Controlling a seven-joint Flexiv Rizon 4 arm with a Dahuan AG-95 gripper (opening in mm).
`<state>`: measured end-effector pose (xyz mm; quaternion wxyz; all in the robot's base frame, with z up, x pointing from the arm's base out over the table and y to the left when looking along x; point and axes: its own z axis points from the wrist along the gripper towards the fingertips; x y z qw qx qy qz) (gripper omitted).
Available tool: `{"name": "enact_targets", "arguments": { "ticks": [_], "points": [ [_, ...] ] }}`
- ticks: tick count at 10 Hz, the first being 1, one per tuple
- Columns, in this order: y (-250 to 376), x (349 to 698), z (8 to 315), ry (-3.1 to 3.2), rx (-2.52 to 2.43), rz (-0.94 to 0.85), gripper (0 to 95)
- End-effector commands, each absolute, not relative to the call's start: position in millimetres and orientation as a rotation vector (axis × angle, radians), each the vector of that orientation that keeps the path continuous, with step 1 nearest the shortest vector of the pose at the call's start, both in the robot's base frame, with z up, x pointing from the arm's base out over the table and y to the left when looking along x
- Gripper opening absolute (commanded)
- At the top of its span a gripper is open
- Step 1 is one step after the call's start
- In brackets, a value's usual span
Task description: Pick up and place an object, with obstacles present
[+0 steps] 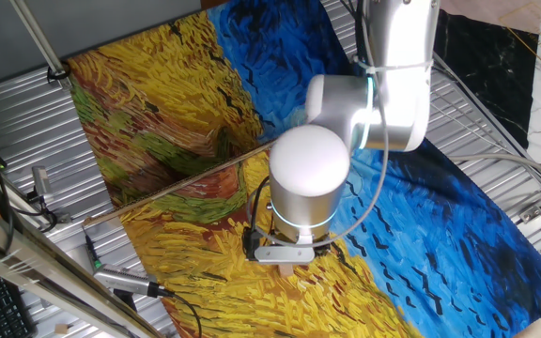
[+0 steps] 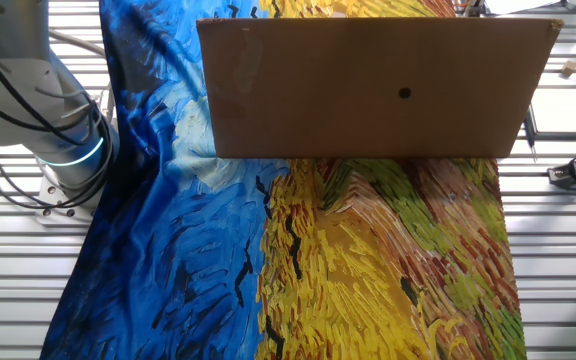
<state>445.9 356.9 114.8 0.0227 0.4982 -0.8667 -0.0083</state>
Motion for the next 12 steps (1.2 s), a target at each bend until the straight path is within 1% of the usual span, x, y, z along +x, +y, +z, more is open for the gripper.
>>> {"name": "enact_targets", "arguments": {
  "ticks": [1, 5, 8, 9, 10, 12],
  "points": [
    [357.3, 446.6, 114.9, -2.783, 1.402, 0.002, 0.0],
    [357.3, 446.6, 114.9, -2.804, 1.357, 0.083, 0.0],
    [357.3, 446.6, 114.9, -2.821, 1.324, 0.085, 0.0],
    [352.8, 444.2, 130.3, -2.825, 1.312, 0.072, 0.0],
    [349.7, 442.8, 137.4, -2.819, 1.317, 0.067, 0.0],
    [322.5, 437.1, 171.1, -2.798, 1.352, 0.031, 0.0]
  ]
}}
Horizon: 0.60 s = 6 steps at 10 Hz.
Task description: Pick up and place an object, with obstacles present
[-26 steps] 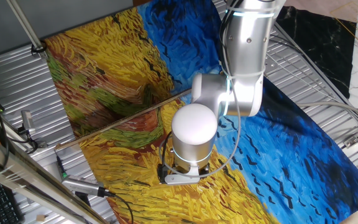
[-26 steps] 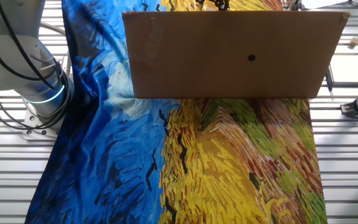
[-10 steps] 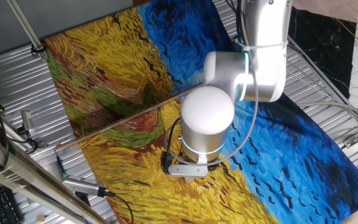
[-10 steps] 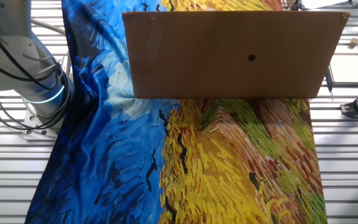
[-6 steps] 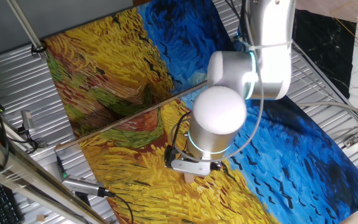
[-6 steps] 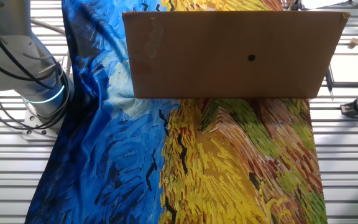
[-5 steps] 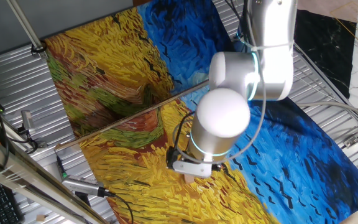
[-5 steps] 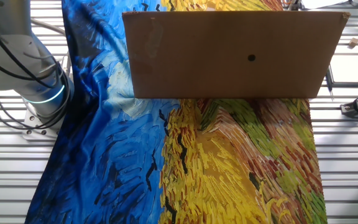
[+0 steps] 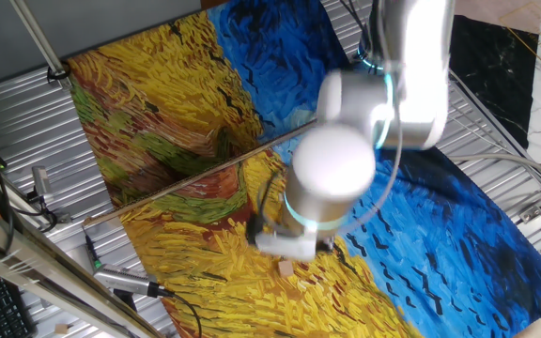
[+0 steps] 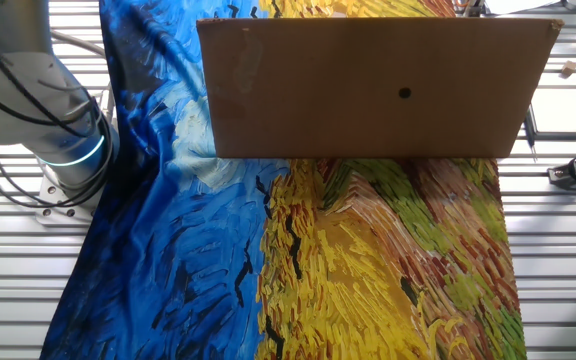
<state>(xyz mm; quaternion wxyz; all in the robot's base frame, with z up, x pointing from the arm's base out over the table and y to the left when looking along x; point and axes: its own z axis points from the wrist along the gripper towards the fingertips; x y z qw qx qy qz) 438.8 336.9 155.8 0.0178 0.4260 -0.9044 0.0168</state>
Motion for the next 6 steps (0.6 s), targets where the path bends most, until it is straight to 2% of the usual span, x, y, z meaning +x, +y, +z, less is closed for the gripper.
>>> {"name": "enact_targets", "arguments": {
  "ticks": [1, 4, 6],
  "points": [
    [310.8, 436.0, 183.9, -2.789, 1.365, 0.007, 0.0],
    [273.9, 424.1, 243.1, -2.729, 1.415, -0.036, 0.0],
    [267.4, 416.9, 250.8, -2.724, 1.421, -0.026, 0.0]
  ]
}}
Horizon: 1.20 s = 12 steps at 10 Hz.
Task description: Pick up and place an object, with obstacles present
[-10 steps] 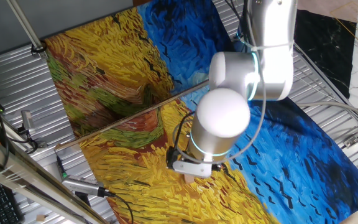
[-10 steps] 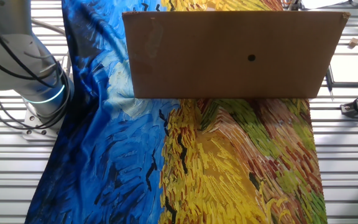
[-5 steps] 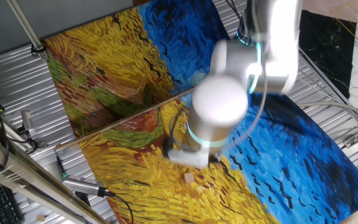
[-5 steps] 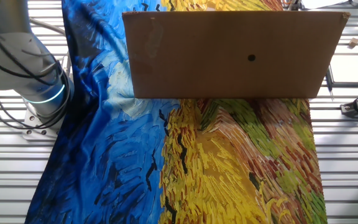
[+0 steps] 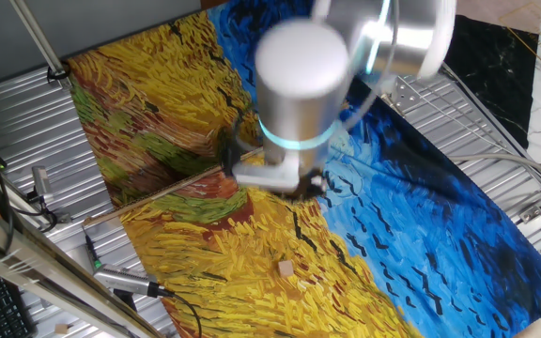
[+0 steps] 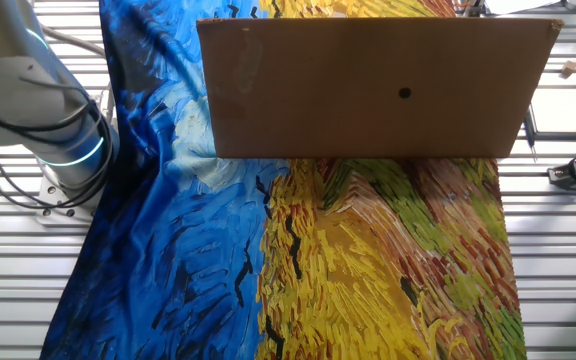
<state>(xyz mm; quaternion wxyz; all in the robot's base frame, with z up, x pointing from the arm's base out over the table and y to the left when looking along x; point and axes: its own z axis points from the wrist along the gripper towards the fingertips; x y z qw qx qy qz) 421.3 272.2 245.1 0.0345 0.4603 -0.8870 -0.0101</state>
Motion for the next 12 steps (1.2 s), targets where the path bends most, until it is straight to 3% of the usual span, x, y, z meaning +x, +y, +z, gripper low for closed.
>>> {"name": "enact_targets", "arguments": {
  "ticks": [1, 12],
  "points": [
    [267.1, 416.5, 251.0, -2.723, 1.417, -0.016, 0.0],
    [264.8, 416.1, 253.6, -2.838, 1.285, 0.080, 0.0]
  ]
}}
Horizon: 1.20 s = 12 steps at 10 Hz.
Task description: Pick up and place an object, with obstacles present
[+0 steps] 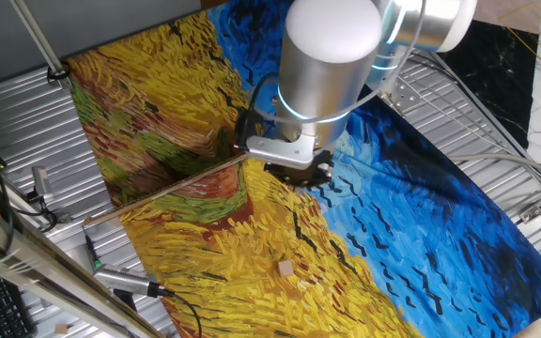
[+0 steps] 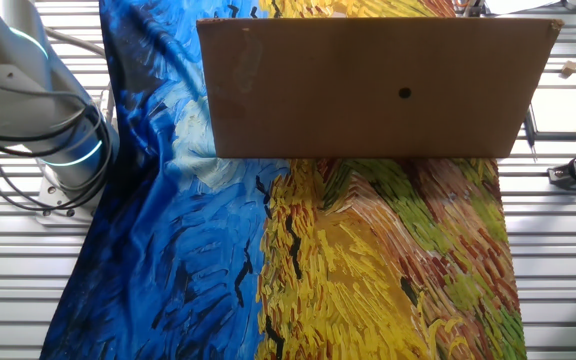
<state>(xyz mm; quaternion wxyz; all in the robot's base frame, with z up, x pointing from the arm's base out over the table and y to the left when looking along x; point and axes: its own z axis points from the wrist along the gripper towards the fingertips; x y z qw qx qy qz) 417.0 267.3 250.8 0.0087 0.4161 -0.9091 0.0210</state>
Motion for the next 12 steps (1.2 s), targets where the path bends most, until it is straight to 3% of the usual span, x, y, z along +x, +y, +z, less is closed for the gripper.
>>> {"name": "enact_targets", "arguments": {
  "ticks": [1, 7, 12],
  "points": [
    [259.0, 416.0, 256.6, -2.827, 1.303, 0.085, 0.0],
    [160.2, 423.7, 320.9, -2.706, 1.498, 0.064, 0.0],
    [102.9, 421.8, 317.0, -2.643, 1.627, 0.048, 0.0]
  ]
}}
